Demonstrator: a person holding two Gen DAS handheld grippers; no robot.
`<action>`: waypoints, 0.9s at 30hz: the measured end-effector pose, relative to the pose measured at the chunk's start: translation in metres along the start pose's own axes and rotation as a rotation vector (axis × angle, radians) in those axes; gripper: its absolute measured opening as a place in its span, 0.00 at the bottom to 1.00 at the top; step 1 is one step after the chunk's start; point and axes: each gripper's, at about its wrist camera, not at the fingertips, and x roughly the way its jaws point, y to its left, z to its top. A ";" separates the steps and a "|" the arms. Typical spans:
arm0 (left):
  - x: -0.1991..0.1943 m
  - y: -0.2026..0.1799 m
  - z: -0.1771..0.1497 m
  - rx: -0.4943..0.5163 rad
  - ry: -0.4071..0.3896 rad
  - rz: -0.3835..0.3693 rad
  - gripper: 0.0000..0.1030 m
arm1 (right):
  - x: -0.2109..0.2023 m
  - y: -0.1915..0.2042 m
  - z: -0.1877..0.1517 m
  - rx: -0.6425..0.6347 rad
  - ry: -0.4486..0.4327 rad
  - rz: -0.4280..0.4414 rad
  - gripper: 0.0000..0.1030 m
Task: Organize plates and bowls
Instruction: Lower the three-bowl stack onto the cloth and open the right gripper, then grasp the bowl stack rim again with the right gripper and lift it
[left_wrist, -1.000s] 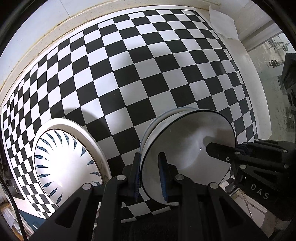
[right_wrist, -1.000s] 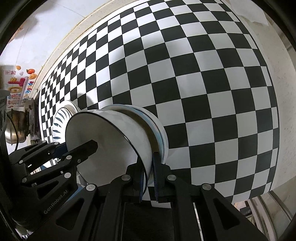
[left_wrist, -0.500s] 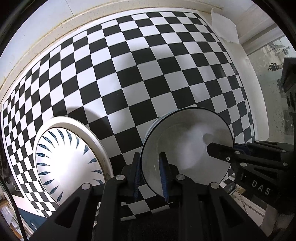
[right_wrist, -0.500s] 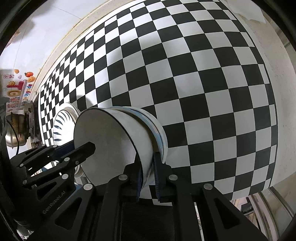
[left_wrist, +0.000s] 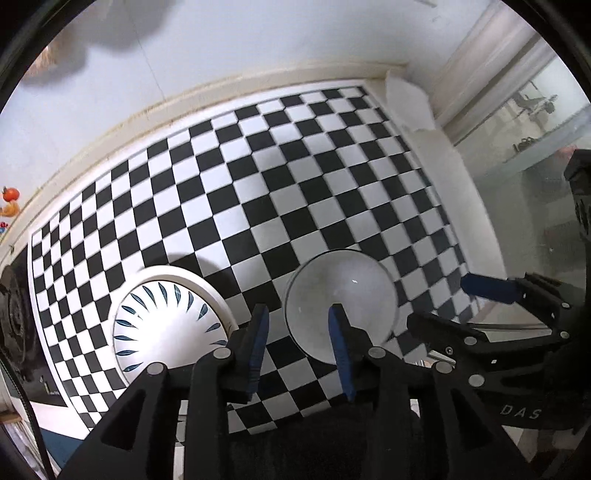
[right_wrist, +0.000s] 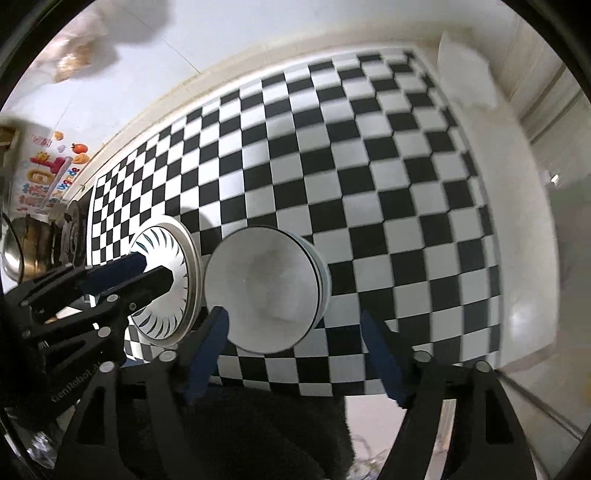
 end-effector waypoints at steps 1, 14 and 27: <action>-0.008 -0.002 -0.001 0.013 -0.009 -0.002 0.30 | -0.011 0.003 -0.003 -0.009 -0.017 -0.011 0.77; -0.073 -0.009 -0.023 0.028 -0.077 0.008 0.30 | -0.089 0.023 -0.041 -0.031 -0.128 -0.009 0.79; -0.092 -0.004 -0.041 -0.001 -0.096 0.023 0.30 | -0.101 0.021 -0.049 -0.023 -0.129 0.003 0.79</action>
